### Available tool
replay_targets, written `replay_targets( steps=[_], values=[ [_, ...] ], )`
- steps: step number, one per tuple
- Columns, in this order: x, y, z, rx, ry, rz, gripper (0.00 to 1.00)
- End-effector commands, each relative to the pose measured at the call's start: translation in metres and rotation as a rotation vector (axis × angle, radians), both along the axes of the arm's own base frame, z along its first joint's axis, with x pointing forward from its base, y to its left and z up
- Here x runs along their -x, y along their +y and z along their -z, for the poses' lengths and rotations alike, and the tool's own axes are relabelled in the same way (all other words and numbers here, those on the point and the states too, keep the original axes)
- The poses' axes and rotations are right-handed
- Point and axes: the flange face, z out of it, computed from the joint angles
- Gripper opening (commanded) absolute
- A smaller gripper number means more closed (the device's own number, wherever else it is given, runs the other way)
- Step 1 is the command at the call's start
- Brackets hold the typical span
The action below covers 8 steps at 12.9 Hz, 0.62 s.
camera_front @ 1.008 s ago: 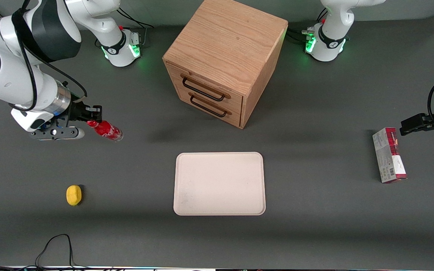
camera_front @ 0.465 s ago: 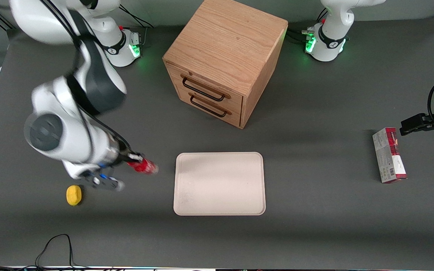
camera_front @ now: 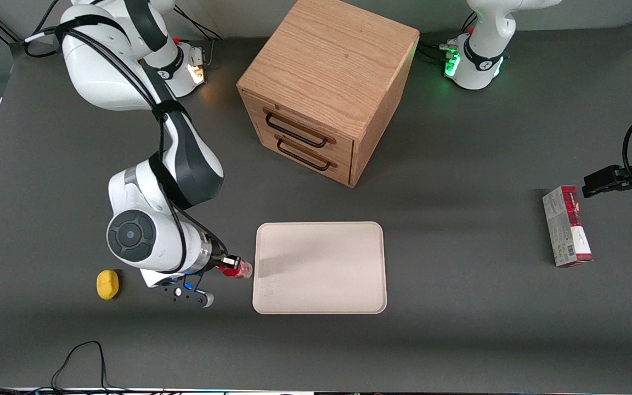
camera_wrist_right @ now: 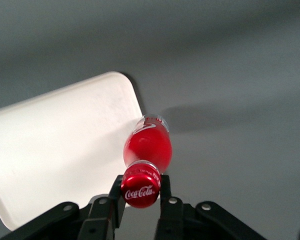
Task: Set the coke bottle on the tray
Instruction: 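Carry the bottle back down toward the white tray's edge, then set the bottle upright on the tray and open the right gripper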
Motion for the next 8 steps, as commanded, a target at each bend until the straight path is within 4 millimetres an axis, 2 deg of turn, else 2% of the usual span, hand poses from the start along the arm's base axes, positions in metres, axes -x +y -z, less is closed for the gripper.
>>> replay_targets(
  steps=[1,3,6,8],
  values=[
    [-0.006,0.018,0.011,0.019,-0.060,0.059,0.00],
    [-0.008,0.022,0.019,0.014,-0.068,0.082,0.00],
    [-0.005,0.039,0.027,0.009,-0.082,0.103,0.00],
    [-0.008,0.041,0.033,0.000,-0.101,0.124,0.00]
  ],
)
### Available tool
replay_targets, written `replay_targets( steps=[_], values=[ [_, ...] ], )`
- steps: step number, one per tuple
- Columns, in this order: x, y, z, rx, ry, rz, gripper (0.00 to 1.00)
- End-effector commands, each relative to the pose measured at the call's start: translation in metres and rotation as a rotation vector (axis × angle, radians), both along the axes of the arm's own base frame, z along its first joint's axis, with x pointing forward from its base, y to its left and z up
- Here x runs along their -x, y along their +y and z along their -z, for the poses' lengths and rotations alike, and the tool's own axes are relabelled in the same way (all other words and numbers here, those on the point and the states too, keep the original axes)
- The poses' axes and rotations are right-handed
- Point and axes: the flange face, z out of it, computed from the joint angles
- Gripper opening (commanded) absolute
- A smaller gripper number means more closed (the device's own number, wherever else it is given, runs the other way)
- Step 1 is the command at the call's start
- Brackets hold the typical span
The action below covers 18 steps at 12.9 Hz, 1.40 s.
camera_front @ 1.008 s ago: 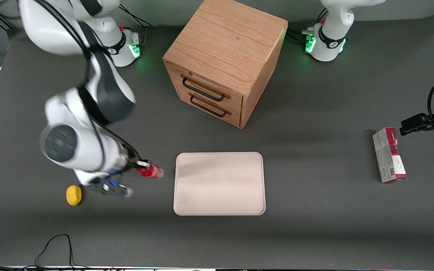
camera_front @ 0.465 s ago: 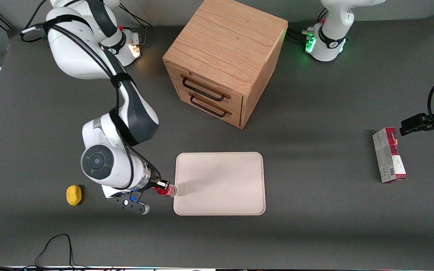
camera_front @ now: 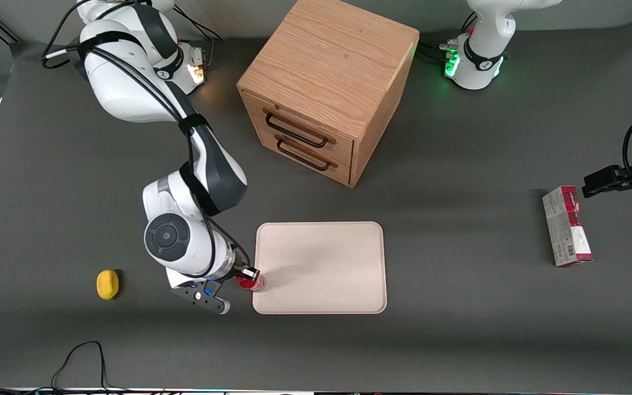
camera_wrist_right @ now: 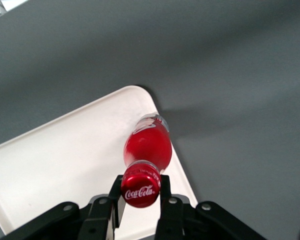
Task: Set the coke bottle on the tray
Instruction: 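Set the bottle upright on the tray and open the right gripper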
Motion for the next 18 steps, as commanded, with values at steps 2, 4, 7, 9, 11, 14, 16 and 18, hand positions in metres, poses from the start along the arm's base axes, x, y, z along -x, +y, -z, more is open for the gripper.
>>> replay_targets(
  steps=[2,4,7,9,11,14,16,18],
  values=[
    [-0.005,0.008,-0.001,0.003,-0.042,0.032,0.00],
    [-0.006,0.011,0.001,-0.007,-0.054,0.053,0.00],
    [-0.004,0.018,0.006,-0.005,-0.056,0.048,0.00],
    [-0.004,0.019,0.006,-0.008,-0.062,0.048,0.00],
    [-0.006,0.019,0.005,-0.012,-0.072,0.049,0.51],
    [-0.003,0.027,0.005,0.042,-0.111,0.014,1.00],
    [-0.002,0.027,0.003,0.040,-0.110,0.012,1.00],
    [-0.003,0.025,0.001,0.042,-0.111,0.015,1.00]
  ],
)
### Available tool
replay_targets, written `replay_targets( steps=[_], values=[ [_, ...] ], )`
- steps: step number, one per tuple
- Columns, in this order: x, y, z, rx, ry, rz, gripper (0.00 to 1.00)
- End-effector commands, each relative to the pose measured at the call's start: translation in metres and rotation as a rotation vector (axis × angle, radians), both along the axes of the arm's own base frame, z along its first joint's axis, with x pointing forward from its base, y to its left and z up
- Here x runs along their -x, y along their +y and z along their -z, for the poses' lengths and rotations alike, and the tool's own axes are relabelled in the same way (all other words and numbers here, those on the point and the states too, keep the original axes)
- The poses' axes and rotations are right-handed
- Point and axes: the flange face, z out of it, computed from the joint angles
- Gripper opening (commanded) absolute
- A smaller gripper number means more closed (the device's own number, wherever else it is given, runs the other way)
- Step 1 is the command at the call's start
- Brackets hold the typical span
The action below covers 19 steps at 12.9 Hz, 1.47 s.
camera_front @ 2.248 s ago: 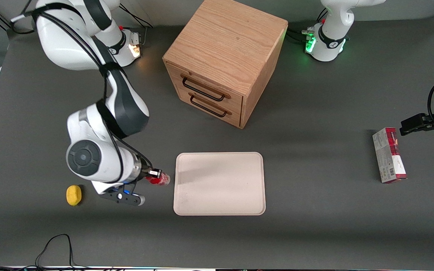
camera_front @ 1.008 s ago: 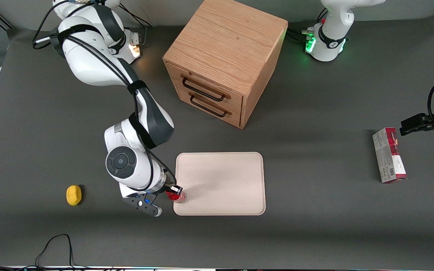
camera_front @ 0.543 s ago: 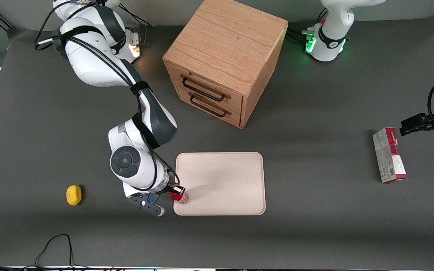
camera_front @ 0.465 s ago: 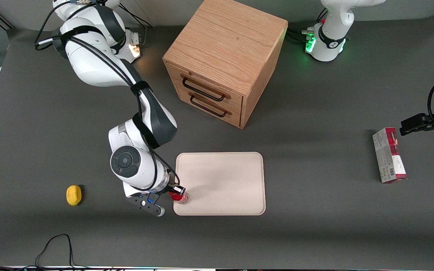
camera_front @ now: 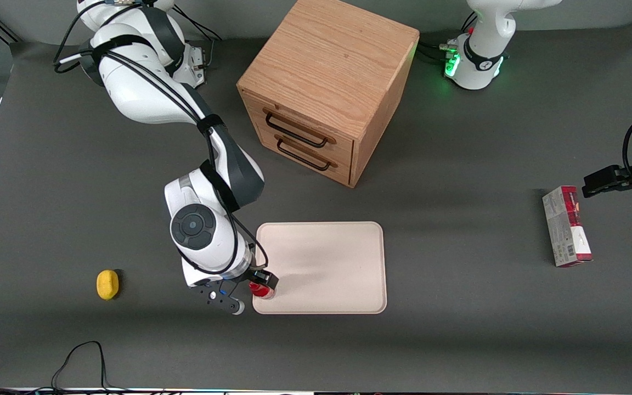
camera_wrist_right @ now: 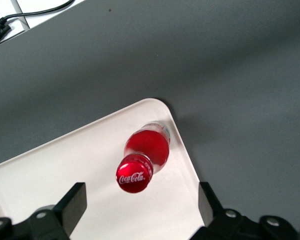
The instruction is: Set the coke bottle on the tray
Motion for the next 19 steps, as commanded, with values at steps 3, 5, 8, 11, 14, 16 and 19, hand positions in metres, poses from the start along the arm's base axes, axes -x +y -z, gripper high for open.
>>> replay_targets(
  steps=[3,5,8,11,14,16,19],
  values=[
    [-0.003,-0.001,-0.009,0.013,-0.026,0.023,1.00],
    [-0.004,-0.011,-0.010,0.042,0.000,-0.015,1.00],
    [0.006,-0.043,-0.055,0.067,0.087,-0.119,1.00],
    [0.056,-0.102,-0.095,0.090,0.235,-0.324,1.00],
    [0.152,-0.196,-0.137,0.054,0.155,-0.426,1.00],
    [0.204,-0.249,-0.153,0.053,0.145,-0.509,1.00],
    [0.231,-0.275,-0.181,0.013,0.171,-0.565,1.00]
  ],
)
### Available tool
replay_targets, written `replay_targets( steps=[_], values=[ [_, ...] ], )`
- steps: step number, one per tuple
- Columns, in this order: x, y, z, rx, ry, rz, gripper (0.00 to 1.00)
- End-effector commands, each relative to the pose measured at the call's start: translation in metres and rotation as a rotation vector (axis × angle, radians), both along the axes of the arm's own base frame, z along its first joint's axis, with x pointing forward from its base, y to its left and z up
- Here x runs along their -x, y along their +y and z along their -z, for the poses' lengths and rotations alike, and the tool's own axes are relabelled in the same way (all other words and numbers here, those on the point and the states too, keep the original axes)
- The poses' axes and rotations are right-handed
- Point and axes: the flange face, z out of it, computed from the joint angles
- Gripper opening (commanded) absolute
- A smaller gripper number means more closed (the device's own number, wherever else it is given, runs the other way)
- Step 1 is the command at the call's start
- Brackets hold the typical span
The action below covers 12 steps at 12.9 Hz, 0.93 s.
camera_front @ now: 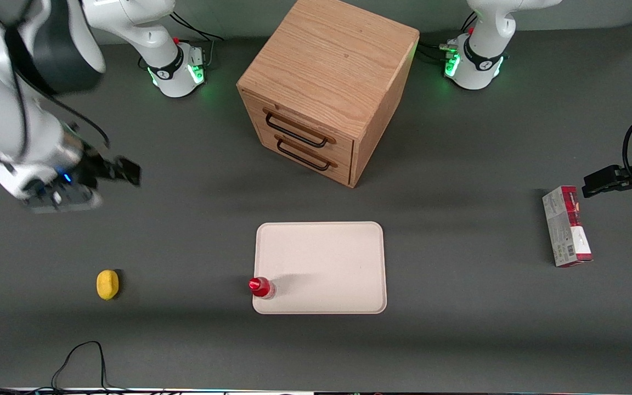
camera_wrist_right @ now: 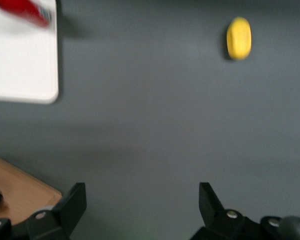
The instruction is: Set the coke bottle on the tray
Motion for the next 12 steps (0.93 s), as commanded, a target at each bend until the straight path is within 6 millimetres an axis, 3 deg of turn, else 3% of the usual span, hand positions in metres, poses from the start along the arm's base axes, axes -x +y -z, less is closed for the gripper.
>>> replay_targets(
  steps=[1,4,9,12],
  values=[
    [0.044,-0.006,-0.002,-0.040,0.000,-0.041,1.00],
    [0.041,-0.018,-0.017,-0.036,0.010,-0.014,1.00],
    [0.013,-0.006,-0.039,-0.056,-0.004,-0.015,1.00],
    [0.013,-0.009,-0.044,-0.071,0.039,-0.070,1.00]
  ],
)
